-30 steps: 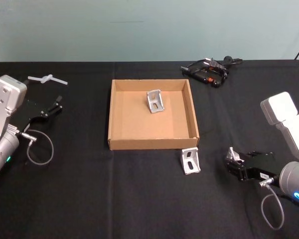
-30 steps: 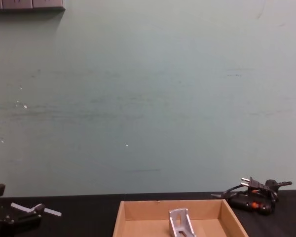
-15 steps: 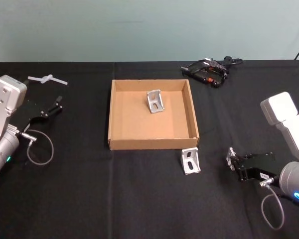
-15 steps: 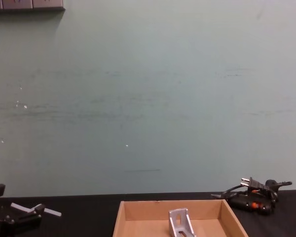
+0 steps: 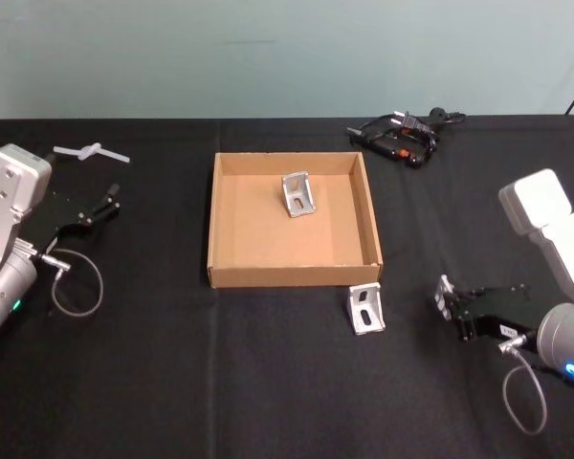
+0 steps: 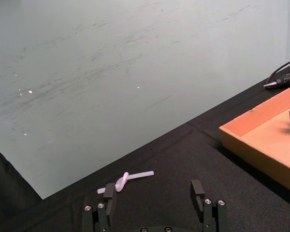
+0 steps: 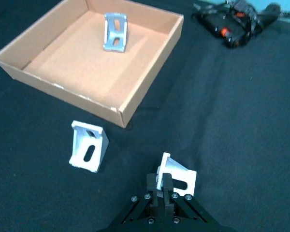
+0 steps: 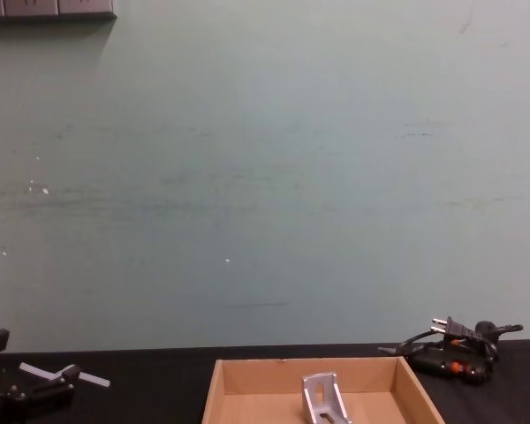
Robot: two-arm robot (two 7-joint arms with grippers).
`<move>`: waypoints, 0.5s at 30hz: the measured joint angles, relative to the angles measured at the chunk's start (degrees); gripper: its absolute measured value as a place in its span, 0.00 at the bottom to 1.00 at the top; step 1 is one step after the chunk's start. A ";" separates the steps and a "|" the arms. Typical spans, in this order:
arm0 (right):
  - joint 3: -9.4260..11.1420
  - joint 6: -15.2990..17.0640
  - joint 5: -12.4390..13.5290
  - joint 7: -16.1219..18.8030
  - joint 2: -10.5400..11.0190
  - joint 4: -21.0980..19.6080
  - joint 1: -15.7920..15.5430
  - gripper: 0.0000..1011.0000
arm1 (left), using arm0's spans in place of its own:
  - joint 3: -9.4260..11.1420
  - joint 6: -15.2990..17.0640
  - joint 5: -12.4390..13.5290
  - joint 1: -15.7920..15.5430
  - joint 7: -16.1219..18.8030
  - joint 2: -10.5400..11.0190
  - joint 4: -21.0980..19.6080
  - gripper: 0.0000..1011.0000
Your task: Use one hand to pick up the angle iron from the table and place it into the box.
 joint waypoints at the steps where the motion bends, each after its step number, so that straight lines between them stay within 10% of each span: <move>1: 0.00 0.00 0.00 0.00 0.00 0.00 0.00 0.07 | 0.00 0.00 0.00 0.00 0.00 0.00 0.00 0.99; 15: 0.31 -0.81 -1.43 2.77 -0.82 -1.89 4.53 0.07 | 0.00 0.00 0.00 0.00 0.00 0.00 0.00 0.99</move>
